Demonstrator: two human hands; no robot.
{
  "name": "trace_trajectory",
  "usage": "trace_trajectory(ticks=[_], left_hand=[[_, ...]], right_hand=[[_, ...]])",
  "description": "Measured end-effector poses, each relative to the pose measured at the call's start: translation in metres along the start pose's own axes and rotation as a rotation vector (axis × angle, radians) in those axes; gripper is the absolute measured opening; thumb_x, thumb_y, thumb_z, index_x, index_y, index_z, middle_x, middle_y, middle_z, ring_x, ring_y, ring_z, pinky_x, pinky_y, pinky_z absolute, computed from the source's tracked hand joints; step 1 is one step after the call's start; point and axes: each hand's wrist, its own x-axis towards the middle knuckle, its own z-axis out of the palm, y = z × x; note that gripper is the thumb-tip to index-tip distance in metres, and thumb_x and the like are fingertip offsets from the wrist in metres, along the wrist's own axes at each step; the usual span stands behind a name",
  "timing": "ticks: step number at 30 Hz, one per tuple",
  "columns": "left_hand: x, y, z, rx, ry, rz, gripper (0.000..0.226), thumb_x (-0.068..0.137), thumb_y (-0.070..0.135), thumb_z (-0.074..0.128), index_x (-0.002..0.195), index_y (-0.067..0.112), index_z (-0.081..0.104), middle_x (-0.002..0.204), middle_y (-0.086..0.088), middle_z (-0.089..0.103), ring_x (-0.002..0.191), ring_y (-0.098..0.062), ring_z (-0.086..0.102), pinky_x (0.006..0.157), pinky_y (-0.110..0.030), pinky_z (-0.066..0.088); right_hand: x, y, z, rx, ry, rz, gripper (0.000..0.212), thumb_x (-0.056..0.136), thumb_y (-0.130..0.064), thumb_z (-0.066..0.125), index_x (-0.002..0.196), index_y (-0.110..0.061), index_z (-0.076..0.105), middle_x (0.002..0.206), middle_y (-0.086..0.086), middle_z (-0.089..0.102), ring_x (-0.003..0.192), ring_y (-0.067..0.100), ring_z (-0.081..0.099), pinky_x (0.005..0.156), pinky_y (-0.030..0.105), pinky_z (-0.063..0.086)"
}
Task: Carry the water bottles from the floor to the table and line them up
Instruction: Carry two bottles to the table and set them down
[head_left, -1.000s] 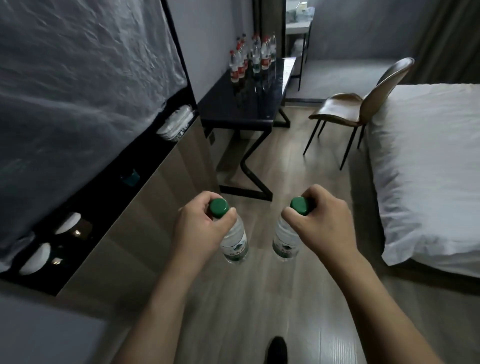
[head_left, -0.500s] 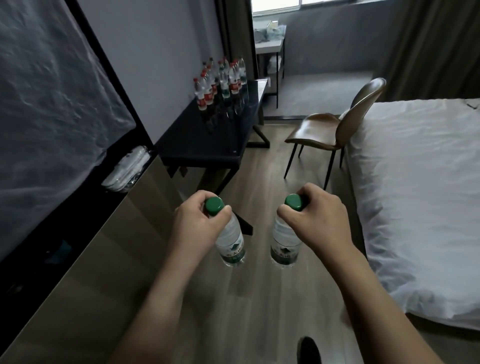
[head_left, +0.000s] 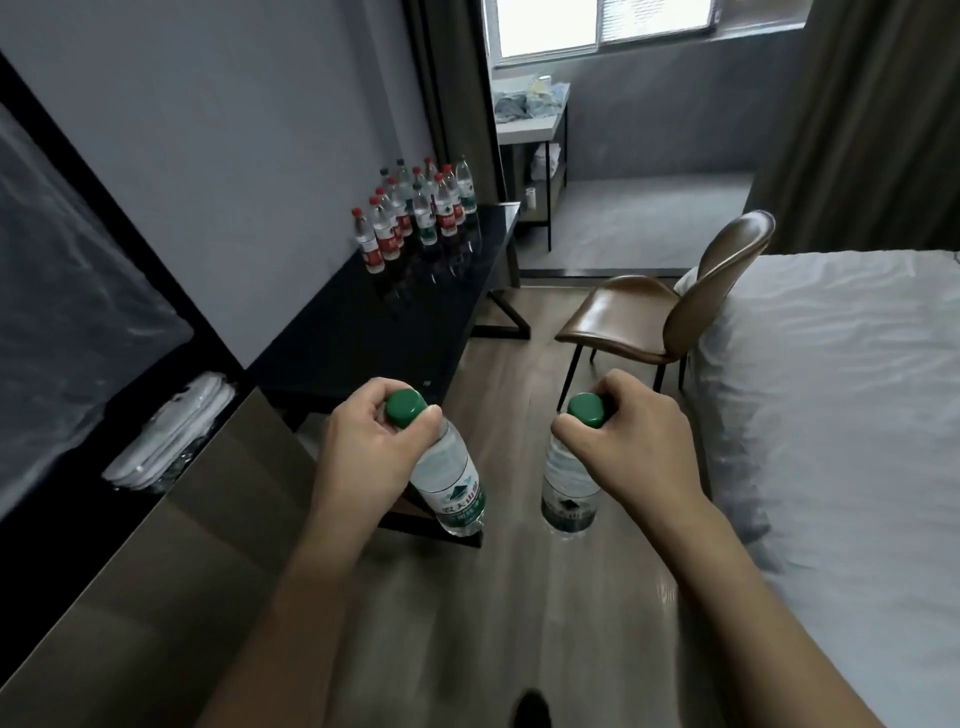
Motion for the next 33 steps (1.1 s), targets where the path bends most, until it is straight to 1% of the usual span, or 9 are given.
trace_trajectory(ticks=[4, 10, 13, 15, 17, 21, 26, 30, 33], left_hand=[[0.056, -0.017, 0.037, 0.005, -0.009, 0.004, 0.014, 0.068, 0.039, 0.071, 0.076, 0.031, 0.063, 0.070, 0.006, 0.064, 0.059, -0.003, 0.059, 0.052, -0.019, 0.049], [0.166, -0.047, 0.094, -0.012, -0.039, 0.005, 0.014, 0.070, 0.033, 0.074, 0.074, 0.024, 0.063, 0.067, 0.002, 0.062, 0.063, -0.021, 0.061, 0.059, -0.041, 0.053], [0.224, -0.053, 0.116, -0.015, -0.072, 0.044, 0.015, 0.074, 0.024, 0.077, 0.075, 0.025, 0.062, 0.068, 0.003, 0.061, 0.062, -0.017, 0.060, 0.056, -0.032, 0.052], [0.261, -0.055, 0.128, -0.030, -0.071, 0.059, 0.015, 0.075, 0.024, 0.077, 0.075, 0.027, 0.062, 0.069, 0.005, 0.062, 0.060, -0.011, 0.058, 0.054, -0.022, 0.049], [0.294, -0.058, 0.138, -0.030, -0.066, 0.064, 0.013, 0.074, 0.027, 0.076, 0.075, 0.028, 0.062, 0.070, 0.007, 0.062, 0.060, -0.007, 0.058, 0.054, -0.016, 0.047], [0.345, -0.068, 0.158, -0.041, -0.066, 0.056, 0.014, 0.074, 0.032, 0.075, 0.076, 0.029, 0.062, 0.072, 0.007, 0.062, 0.062, -0.010, 0.059, 0.054, -0.016, 0.048], [0.400, -0.094, 0.196, 0.008, -0.066, -0.044, 0.017, 0.077, 0.024, 0.079, 0.076, 0.028, 0.063, 0.071, 0.007, 0.063, 0.061, -0.010, 0.060, 0.055, -0.023, 0.051], [0.450, -0.103, 0.230, 0.064, -0.040, -0.088, 0.015, 0.077, 0.024, 0.079, 0.076, 0.027, 0.064, 0.070, 0.011, 0.063, 0.057, -0.003, 0.057, 0.053, -0.016, 0.046], [0.501, -0.101, 0.246, 0.103, -0.021, -0.086, 0.015, 0.078, 0.026, 0.079, 0.077, 0.028, 0.064, 0.071, 0.010, 0.064, 0.060, -0.005, 0.059, 0.053, -0.015, 0.046]], right_hand=[[0.058, 0.022, 0.029, -0.026, -0.032, 0.014, 0.029, 0.058, -0.049, 0.057, 0.064, -0.022, 0.048, 0.055, -0.007, 0.055, 0.054, 0.011, 0.053, 0.049, 0.029, 0.043], [0.168, 0.045, 0.083, -0.075, -0.080, -0.004, 0.030, 0.056, -0.051, 0.056, 0.063, -0.022, 0.047, 0.054, -0.007, 0.055, 0.056, 0.014, 0.054, 0.050, 0.028, 0.037], [0.225, 0.047, 0.102, -0.096, -0.087, -0.014, 0.029, 0.057, -0.050, 0.057, 0.065, -0.024, 0.047, 0.054, -0.008, 0.055, 0.056, 0.013, 0.055, 0.050, 0.028, 0.037], [0.261, 0.047, 0.112, -0.081, -0.055, -0.015, 0.029, 0.058, -0.049, 0.058, 0.067, -0.023, 0.049, 0.055, -0.007, 0.055, 0.057, 0.014, 0.055, 0.052, 0.030, 0.043], [0.293, 0.047, 0.121, -0.066, -0.040, -0.024, 0.027, 0.059, -0.047, 0.059, 0.068, -0.023, 0.050, 0.058, -0.007, 0.056, 0.058, 0.013, 0.055, 0.053, 0.032, 0.045], [0.351, 0.055, 0.144, -0.033, -0.040, -0.018, 0.025, 0.061, -0.042, 0.063, 0.065, -0.022, 0.048, 0.055, -0.005, 0.053, 0.055, 0.012, 0.053, 0.050, 0.031, 0.042], [0.424, 0.083, 0.183, -0.023, -0.113, 0.003, 0.024, 0.060, -0.040, 0.064, 0.063, -0.020, 0.052, 0.054, -0.004, 0.053, 0.055, 0.013, 0.053, 0.049, 0.030, 0.041], [0.494, 0.103, 0.213, -0.018, -0.162, -0.013, 0.026, 0.060, -0.041, 0.065, 0.062, -0.019, 0.050, 0.054, -0.005, 0.053, 0.057, 0.015, 0.053, 0.049, 0.028, 0.038], [0.558, 0.106, 0.231, -0.033, -0.184, -0.043, 0.028, 0.062, -0.042, 0.064, 0.065, -0.019, 0.048, 0.057, -0.006, 0.054, 0.060, 0.018, 0.053, 0.052, 0.029, 0.038]])
